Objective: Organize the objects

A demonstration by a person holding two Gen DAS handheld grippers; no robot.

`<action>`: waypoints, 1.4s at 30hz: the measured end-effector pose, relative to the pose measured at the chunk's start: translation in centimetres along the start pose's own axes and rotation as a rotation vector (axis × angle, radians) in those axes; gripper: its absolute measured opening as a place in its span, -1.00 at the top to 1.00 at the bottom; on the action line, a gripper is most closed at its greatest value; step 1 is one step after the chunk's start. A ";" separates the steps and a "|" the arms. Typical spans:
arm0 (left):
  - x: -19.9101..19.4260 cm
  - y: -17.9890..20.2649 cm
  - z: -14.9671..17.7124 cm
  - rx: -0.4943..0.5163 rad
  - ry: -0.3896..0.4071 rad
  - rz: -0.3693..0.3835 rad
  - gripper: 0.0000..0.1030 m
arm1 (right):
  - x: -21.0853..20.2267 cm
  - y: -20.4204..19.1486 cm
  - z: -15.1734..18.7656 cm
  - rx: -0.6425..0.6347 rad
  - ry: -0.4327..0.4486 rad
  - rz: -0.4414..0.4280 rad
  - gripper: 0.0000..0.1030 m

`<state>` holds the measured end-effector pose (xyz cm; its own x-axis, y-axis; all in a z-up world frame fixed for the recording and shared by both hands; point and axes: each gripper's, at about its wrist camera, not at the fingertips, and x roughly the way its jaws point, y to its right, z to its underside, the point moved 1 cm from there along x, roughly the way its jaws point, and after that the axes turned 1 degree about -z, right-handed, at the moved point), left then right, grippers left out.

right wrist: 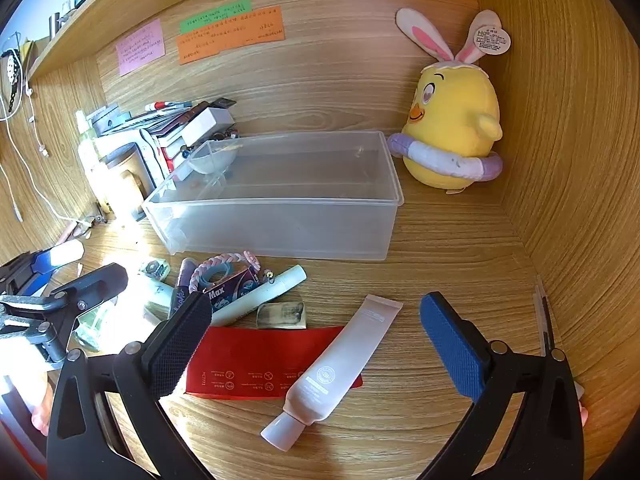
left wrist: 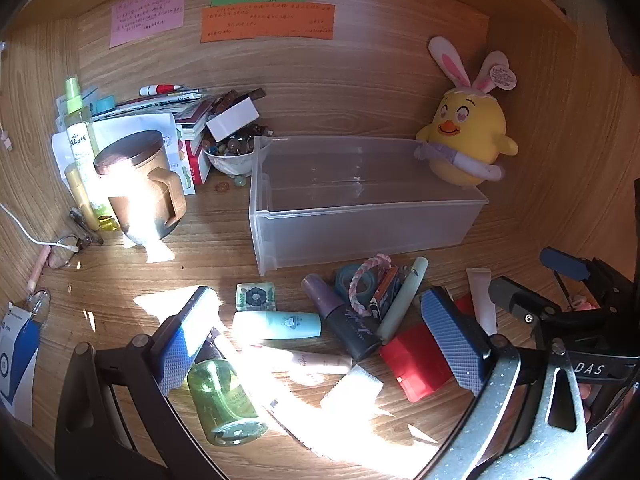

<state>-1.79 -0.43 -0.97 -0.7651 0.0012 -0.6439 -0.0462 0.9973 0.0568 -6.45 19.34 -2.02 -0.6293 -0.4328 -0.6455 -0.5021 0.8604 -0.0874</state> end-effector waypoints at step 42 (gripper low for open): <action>-0.6 0.2 0.3 0.015 0.014 -0.006 -1.00 | 0.4 -0.6 0.1 -0.042 -0.005 0.033 -1.00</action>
<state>-1.15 -0.19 -0.75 -0.7738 -0.0053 -0.6335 -0.0407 0.9983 0.0413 -6.34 18.68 -2.29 -0.6430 -0.4033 -0.6511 -0.5058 0.8619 -0.0344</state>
